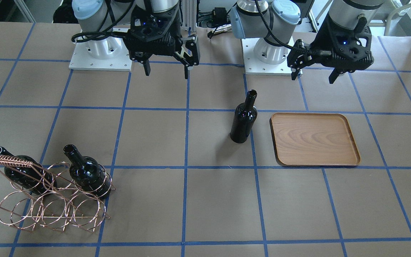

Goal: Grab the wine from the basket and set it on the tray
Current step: 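Set the bottle upright beside the tray and open the right gripper, then lower the left gripper onto the bottle neck and grasp it while the right arm withdraws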

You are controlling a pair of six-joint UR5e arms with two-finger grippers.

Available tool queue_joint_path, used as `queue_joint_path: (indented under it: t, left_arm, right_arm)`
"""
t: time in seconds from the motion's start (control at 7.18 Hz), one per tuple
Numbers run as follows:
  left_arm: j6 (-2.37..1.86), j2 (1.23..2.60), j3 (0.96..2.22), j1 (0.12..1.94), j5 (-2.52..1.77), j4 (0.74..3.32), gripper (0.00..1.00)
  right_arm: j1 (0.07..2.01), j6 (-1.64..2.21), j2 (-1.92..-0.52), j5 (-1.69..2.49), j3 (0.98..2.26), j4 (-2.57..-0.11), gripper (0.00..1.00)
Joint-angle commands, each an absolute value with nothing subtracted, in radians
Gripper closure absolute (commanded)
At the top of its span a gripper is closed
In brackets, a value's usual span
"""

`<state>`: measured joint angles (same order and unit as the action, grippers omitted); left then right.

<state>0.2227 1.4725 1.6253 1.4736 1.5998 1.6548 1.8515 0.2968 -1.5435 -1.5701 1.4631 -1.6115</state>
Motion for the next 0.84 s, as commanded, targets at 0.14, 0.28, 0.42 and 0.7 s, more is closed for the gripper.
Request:
queue_joint_path:
  t: [0.14,0.28,0.42,0.7]
  left_arm:
    - [0.124,1.476,1.683,1.586,1.595,1.649,0.0]
    - [0.1,1.488,1.698,1.607,1.595,1.648,0.0]
    - [0.101,1.497,1.718,1.614,1.594,1.611,0.0]
    - [0.106,1.526,1.767,1.618,1.516,1.545,0.0]
  right_arm:
    - [1.676,-0.009,-1.589,-1.577,1.463,-1.6,0.0]
    - [1.639,-0.041,-1.6,-1.601,1.463,-1.567,0.0]
    - [1.619,-0.073,-1.606,-1.601,1.465,-1.559,0.0]
    - [1.623,-0.072,-1.623,-1.592,1.473,-1.492,0.0]
